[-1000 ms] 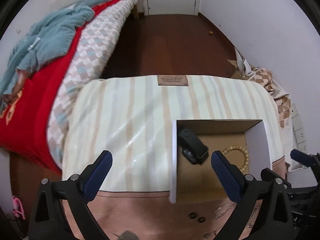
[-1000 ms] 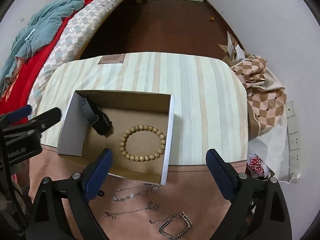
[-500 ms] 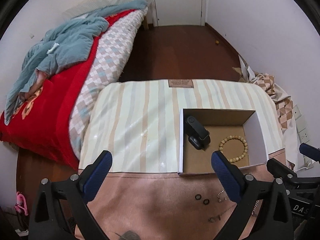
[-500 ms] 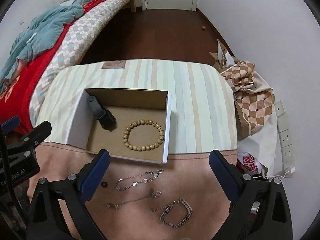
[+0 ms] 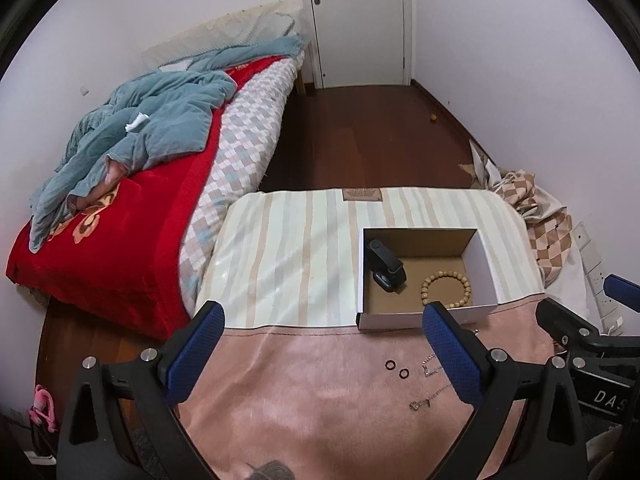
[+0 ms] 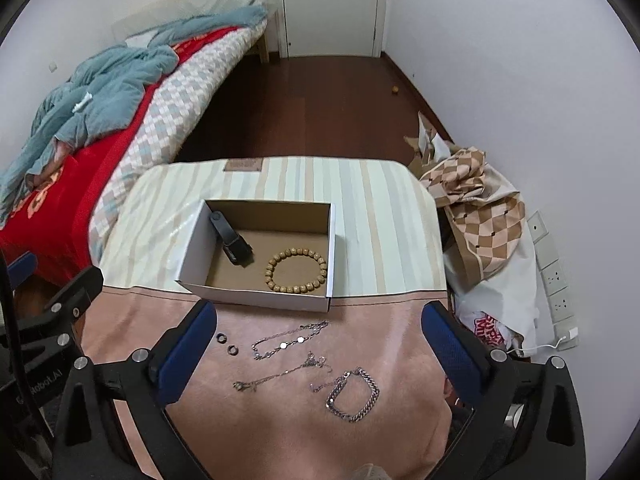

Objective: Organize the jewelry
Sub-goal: 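Withdraw both tools from the box back over the table, then grasp the thin silver chain with the left tool while the right tool grasps the thick chain bracelet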

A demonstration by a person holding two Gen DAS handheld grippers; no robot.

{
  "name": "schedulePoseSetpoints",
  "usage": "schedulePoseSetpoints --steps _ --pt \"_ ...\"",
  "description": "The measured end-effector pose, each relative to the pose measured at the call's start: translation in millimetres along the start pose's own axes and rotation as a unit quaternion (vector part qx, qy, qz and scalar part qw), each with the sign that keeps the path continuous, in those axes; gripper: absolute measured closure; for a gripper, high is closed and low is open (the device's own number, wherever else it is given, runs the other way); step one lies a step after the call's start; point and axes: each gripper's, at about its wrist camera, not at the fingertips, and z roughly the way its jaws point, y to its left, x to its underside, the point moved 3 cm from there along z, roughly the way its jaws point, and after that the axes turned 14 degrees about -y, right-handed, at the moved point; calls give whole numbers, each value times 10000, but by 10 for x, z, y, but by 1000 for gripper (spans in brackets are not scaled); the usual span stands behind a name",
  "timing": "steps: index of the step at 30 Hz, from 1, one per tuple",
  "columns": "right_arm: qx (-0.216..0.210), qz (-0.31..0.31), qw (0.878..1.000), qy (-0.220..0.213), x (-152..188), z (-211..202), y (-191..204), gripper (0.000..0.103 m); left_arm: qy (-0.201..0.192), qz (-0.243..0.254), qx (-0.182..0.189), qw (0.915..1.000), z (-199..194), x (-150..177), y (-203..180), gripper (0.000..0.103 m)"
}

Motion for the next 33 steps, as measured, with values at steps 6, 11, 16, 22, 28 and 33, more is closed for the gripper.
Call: schedulePoseSetpoints --steps 6,11,16,22,28,33 --pt "-188 227 9992 -276 37 -360 -43 0 -185 -47 -189 9996 -229 40 43 2" --pt "-16 628 9980 -99 355 -285 -349 0 -28 -12 -254 9997 -126 353 30 2" --pt "78 970 9937 548 929 132 -661 0 425 58 -305 9986 169 809 -66 2" --pt "281 1007 9886 1083 1541 686 -843 24 737 284 -276 9965 442 1171 -207 2" --pt "471 613 9909 1100 1795 945 -723 57 926 418 -271 9945 611 1383 -221 2" --pt "421 484 9931 981 1821 914 -658 94 1121 414 -13 9928 686 1536 -269 2"
